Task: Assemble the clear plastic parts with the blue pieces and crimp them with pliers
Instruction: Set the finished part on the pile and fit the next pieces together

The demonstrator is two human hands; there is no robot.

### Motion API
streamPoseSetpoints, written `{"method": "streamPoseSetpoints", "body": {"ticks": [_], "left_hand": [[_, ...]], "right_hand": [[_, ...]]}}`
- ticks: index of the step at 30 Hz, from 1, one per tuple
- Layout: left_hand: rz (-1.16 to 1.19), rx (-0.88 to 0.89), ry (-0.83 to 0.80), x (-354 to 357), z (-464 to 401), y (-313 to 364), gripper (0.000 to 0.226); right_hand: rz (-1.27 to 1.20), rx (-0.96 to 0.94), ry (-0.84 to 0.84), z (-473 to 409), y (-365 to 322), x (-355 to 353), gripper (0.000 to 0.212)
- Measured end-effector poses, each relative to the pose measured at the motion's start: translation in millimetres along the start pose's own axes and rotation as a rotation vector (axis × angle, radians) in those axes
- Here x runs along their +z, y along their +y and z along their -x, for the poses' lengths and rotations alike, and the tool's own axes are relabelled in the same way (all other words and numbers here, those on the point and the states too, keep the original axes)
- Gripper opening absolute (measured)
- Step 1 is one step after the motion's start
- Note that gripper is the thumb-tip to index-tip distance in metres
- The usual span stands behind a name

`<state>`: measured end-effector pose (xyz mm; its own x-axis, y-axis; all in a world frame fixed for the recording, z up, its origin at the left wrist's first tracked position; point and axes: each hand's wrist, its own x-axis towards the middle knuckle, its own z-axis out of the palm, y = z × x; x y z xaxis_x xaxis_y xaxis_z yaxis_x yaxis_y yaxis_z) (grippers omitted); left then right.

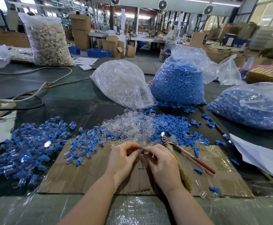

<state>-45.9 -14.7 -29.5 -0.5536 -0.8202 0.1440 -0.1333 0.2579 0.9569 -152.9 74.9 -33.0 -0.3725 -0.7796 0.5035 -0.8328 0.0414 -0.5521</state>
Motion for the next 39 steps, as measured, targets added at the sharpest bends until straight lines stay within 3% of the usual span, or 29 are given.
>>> {"method": "streamPoseSetpoints", "body": {"ticks": [39], "left_hand": [[-0.016, -0.019, 0.020, 0.3, 0.2, 6.6, 0.015]], "right_hand": [[0.065, -0.038, 0.025, -0.3, 0.7, 1.9, 0.009]]}}
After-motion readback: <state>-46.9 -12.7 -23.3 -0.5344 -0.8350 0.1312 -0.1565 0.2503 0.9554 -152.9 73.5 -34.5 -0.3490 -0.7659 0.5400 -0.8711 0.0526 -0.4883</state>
